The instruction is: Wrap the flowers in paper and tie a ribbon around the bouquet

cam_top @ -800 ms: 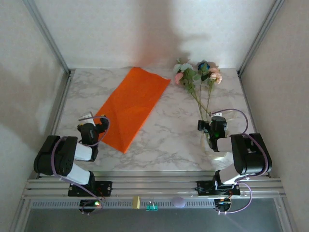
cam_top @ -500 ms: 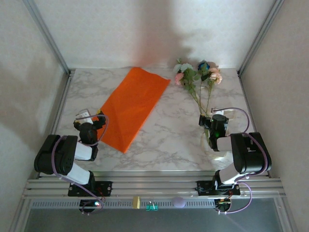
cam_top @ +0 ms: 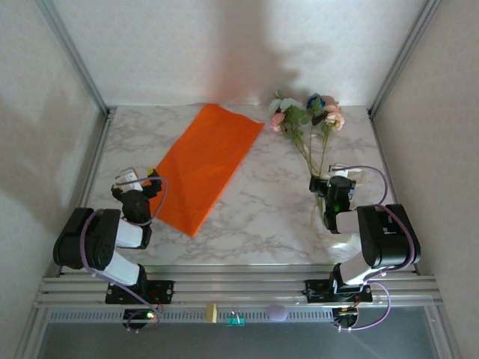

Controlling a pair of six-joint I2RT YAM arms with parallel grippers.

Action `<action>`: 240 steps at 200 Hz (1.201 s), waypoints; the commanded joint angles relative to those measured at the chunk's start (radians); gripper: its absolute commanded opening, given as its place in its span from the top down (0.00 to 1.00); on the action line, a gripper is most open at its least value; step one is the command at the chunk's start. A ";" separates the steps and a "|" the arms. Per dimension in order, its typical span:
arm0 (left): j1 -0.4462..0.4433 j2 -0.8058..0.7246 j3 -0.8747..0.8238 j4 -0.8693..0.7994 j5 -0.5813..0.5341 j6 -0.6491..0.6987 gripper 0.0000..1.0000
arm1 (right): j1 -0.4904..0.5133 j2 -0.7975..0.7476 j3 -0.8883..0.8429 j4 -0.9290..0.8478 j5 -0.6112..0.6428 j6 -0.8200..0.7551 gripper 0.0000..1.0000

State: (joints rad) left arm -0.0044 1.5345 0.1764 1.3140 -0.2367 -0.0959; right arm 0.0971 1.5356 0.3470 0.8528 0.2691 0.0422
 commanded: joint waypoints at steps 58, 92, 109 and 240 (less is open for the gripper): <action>0.011 0.009 0.021 0.047 -0.022 0.016 0.00 | 0.007 0.012 0.023 0.044 0.022 0.008 0.01; 0.011 0.009 0.020 0.048 -0.021 0.016 0.00 | 0.008 0.012 0.023 0.044 0.022 0.008 0.01; 0.011 0.009 0.020 0.047 -0.022 0.016 0.00 | 0.008 0.012 0.023 0.043 0.023 0.008 0.01; -0.091 -0.175 -0.054 0.068 -0.204 0.094 0.00 | 0.066 -0.204 0.058 -0.164 0.174 -0.013 0.01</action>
State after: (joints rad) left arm -0.0250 1.4990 0.1394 1.3808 -0.2939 -0.0738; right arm 0.1196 1.4895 0.3481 0.8200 0.3038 0.0383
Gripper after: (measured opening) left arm 0.996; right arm 0.991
